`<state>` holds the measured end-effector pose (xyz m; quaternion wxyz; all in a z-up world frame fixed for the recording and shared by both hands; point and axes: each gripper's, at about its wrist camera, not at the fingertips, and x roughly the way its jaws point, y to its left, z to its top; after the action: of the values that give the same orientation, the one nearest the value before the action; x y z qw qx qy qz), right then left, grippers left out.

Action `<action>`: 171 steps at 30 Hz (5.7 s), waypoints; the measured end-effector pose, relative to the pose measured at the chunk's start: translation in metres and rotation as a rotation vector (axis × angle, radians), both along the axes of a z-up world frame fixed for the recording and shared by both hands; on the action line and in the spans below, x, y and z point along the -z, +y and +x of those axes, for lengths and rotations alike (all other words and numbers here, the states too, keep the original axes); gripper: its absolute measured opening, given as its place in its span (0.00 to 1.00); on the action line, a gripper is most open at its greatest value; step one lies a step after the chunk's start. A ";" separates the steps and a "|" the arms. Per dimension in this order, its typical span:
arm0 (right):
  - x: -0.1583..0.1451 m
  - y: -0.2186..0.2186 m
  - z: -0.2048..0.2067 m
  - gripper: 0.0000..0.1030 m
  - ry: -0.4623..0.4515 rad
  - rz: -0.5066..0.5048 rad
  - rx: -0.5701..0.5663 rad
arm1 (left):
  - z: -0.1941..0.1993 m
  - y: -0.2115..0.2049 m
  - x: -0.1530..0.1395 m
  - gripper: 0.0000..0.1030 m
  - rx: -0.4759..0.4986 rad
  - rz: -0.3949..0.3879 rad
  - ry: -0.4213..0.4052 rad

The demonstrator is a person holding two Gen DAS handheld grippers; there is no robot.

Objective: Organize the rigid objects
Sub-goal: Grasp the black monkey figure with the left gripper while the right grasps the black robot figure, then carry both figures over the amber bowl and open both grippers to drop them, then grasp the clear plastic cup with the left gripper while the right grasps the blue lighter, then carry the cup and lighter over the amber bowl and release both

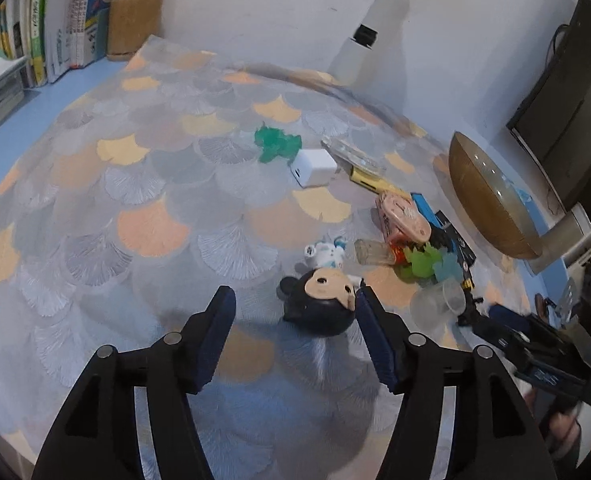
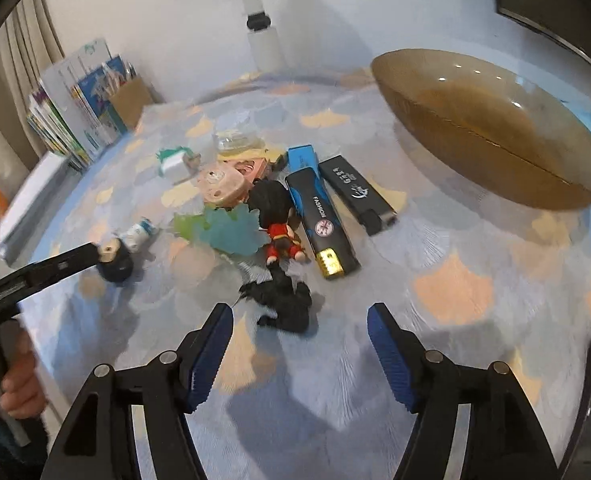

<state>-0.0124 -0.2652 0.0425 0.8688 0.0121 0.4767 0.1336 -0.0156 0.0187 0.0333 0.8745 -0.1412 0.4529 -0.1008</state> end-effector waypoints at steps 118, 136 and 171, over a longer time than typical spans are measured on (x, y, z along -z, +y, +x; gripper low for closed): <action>0.005 -0.007 0.040 0.40 0.005 -0.124 -0.101 | -0.005 -0.125 0.007 0.77 0.322 0.167 -0.139; 0.003 -0.005 0.009 0.22 -0.028 -0.101 -0.119 | 0.002 -0.122 0.008 0.34 0.279 0.139 -0.094; -0.085 -0.053 -0.027 0.22 -0.196 -0.086 -0.022 | -0.016 -0.127 -0.086 0.34 0.302 0.070 -0.313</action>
<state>-0.0395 -0.3187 0.1277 0.9094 -0.0436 0.3949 0.1229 -0.0317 -0.1083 0.1196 0.9134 -0.0239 0.3308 -0.2358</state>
